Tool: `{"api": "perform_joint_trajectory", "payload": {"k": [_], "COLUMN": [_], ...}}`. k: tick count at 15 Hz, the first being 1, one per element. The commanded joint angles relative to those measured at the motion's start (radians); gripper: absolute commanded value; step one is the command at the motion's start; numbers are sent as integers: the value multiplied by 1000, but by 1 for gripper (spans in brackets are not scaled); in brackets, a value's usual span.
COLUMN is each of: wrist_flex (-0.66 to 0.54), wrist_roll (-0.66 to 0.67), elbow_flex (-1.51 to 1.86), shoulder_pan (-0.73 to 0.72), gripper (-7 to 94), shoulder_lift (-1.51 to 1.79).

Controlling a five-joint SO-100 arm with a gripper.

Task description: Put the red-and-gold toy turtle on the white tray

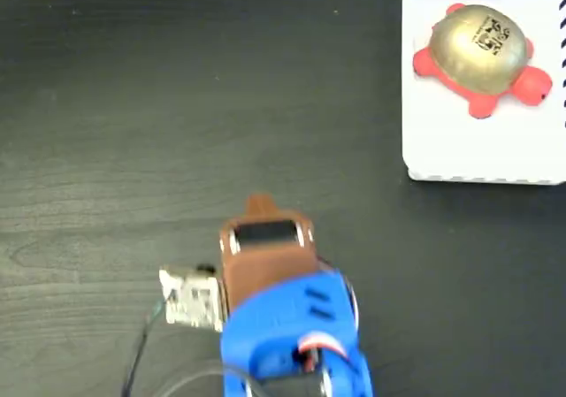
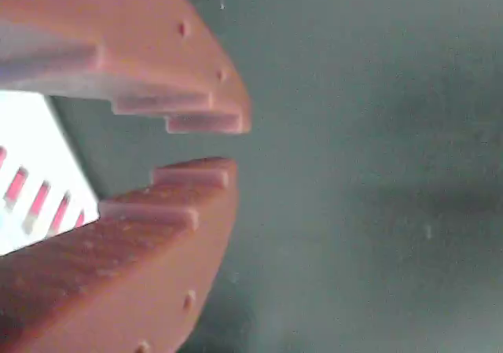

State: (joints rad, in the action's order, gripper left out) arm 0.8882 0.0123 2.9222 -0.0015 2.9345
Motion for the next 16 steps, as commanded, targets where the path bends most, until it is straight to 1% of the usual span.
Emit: {"api": "perform_joint_trajectory", "payload": {"k": [1, 4, 5, 16], "wrist_flex": [127, 354, 368, 368], "wrist_roll": [-37, -58, -55, -52], "elbow_flex": [-6, -5, -3, -3], "shoulder_pan": [-37, -91, -95, -94], "gripper": [0, 0, 0, 0], "shoulder_lift": [140, 301, 318, 318]}}
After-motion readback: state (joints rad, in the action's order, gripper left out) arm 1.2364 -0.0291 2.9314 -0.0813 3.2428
